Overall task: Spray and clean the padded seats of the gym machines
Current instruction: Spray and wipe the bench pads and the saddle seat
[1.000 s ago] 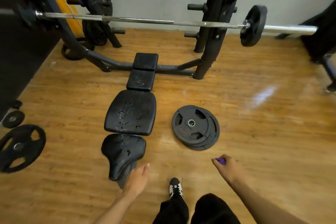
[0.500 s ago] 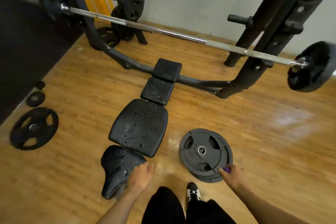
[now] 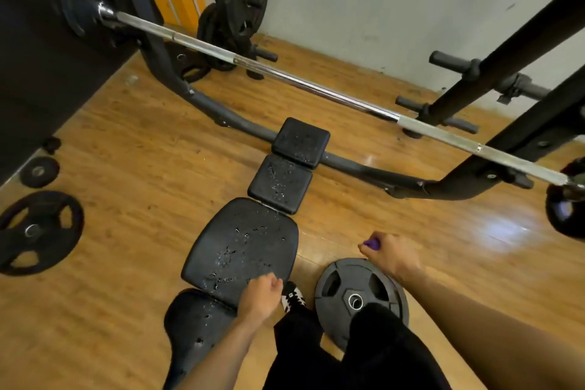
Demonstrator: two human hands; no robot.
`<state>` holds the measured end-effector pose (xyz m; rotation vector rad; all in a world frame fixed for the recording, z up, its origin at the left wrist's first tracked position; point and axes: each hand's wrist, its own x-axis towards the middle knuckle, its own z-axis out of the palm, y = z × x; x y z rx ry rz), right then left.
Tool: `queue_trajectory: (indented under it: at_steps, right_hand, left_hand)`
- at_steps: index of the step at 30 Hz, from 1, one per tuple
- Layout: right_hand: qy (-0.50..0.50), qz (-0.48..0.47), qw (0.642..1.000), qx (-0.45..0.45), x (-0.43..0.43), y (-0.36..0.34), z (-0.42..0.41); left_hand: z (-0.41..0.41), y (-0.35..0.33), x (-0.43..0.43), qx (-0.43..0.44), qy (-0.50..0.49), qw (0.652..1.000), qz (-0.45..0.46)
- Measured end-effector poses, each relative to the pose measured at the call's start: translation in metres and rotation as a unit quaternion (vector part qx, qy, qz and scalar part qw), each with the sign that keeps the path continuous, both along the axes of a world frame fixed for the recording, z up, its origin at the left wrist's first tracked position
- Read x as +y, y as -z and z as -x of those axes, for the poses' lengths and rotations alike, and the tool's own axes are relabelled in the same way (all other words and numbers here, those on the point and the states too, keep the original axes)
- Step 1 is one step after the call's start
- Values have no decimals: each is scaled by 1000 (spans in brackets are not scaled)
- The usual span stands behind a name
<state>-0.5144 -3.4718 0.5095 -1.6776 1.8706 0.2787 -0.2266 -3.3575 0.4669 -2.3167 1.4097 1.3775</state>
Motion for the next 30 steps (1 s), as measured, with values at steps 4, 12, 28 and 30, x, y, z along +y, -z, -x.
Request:
queue_trajectory:
  at_steps: [4,12,28,30]
  right_hand:
    - [-16,42,999,-23,-54,-27,-27]
    - [-43,28,999,-14,-104,-36,-59]
    - [-206,-48,977,-13,-210,112,-117]
    - [-200,-50,978,-32,-231,145,-123]
  left_hand:
    - [-15,0,-29,31,-5,999,-23]
    - [-21,3,-37,78,-41,995,-42]
    - [-12,83,-101,57,-214,975,-26]
    - [-4,104,-135,45,-230,972,-8]
